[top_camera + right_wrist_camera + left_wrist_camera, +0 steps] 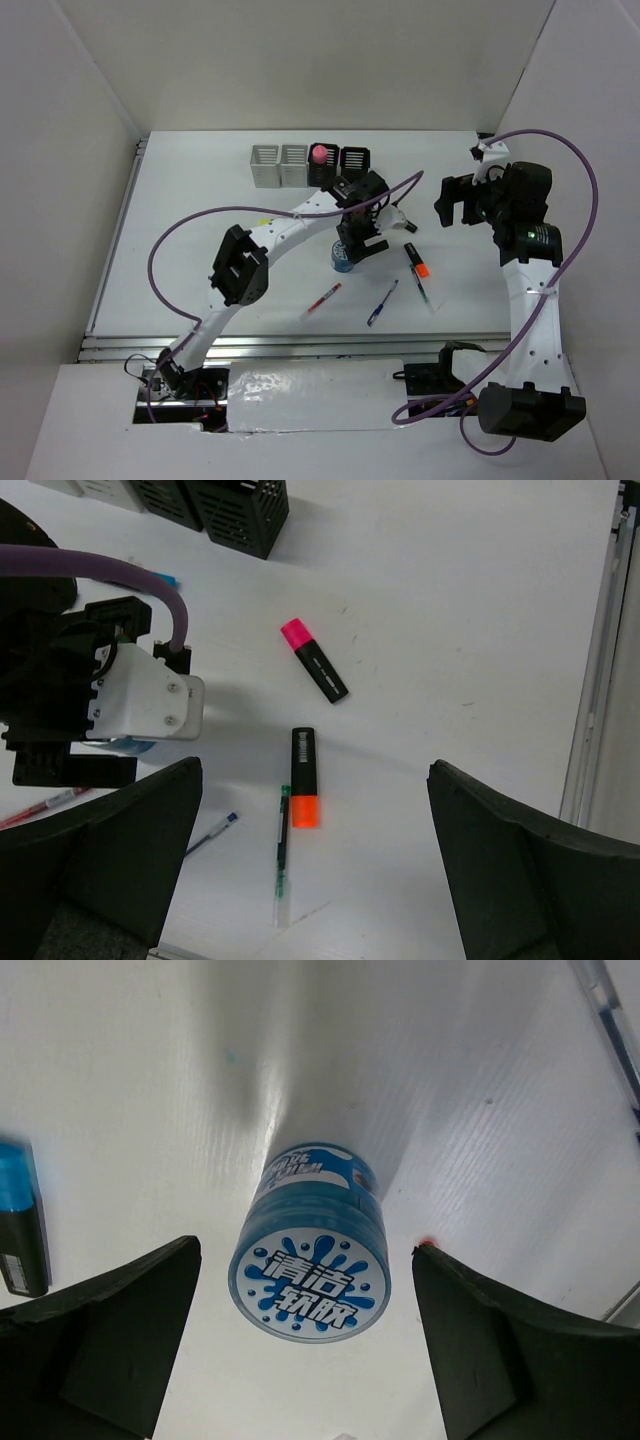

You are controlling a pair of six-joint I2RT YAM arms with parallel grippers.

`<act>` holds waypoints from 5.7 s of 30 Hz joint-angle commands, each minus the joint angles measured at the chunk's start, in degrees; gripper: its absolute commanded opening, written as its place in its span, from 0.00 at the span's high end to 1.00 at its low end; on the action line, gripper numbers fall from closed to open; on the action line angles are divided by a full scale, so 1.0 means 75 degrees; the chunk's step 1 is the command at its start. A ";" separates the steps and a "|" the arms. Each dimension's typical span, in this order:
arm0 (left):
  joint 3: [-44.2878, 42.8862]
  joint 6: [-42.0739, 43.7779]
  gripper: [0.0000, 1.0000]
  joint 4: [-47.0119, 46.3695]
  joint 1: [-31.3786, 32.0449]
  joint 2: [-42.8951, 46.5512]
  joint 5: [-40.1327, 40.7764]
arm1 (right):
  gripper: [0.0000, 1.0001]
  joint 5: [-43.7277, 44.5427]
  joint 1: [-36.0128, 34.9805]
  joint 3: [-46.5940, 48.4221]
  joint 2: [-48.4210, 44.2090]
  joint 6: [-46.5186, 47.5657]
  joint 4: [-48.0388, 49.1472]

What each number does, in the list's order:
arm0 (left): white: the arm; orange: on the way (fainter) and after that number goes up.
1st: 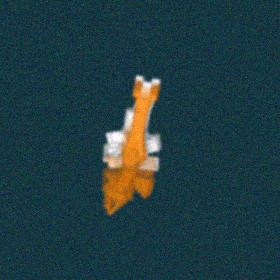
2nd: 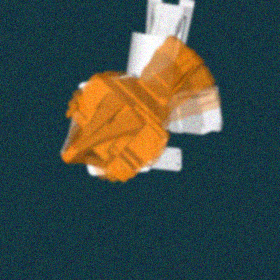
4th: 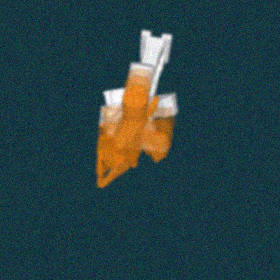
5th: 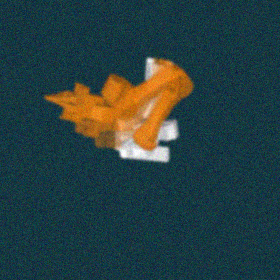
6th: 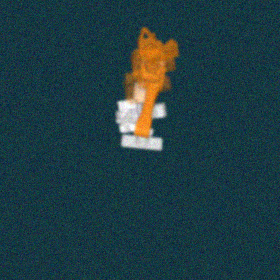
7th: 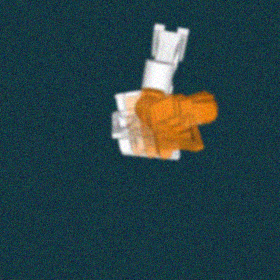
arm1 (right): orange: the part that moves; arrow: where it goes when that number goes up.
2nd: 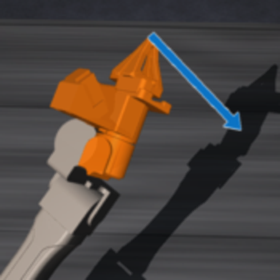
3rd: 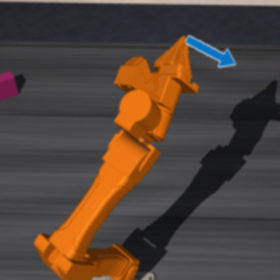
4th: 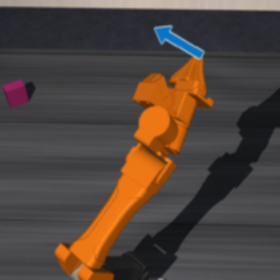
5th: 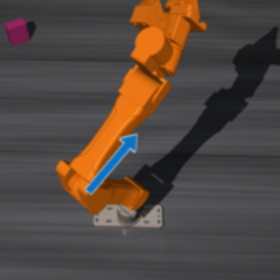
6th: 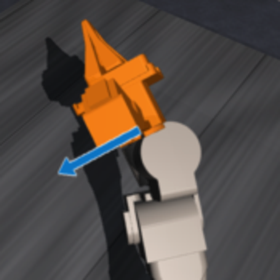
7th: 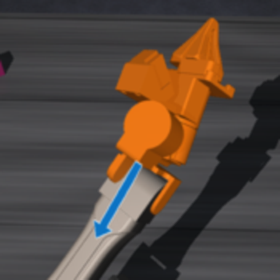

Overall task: Sort the stationery into containers
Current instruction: Place the stationery at the center of the board, then pick up the stationery from the center of the board, then place the stationery in the storage box.

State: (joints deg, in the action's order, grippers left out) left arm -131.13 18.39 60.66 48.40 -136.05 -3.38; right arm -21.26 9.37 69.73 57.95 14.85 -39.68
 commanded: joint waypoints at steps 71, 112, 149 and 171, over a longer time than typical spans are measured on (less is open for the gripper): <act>0.7992 -0.4210 0.01 -0.5780 -0.5024 0.8835 -0.3206 | 0.30 0.2248 -0.5925 -0.0778 0.4976 -0.1371 0.2326; 0.7183 -0.3659 0.01 -0.5956 -0.5036 0.7945 -0.3229 | 0.89 0.2002 -0.3195 0.4717 0.6392 -0.0597 0.3145; 0.7406 -0.3659 0.01 -0.6202 -0.5270 0.7546 -0.3510 | 0.82 0.1276 -0.3194 0.5866 0.8339 -0.0480 0.3041; 0.7277 -0.3624 0.01 -0.6120 -0.5305 0.7394 -0.3569 | 0.47 0.1428 -0.3335 0.6264 0.8866 -0.0129 0.2631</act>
State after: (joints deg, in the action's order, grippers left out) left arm -74.89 -9.23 16.71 8.86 -80.27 -28.49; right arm -10.92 -14.87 112.73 124.07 13.04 -21.93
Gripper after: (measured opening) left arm 0.993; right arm 0.712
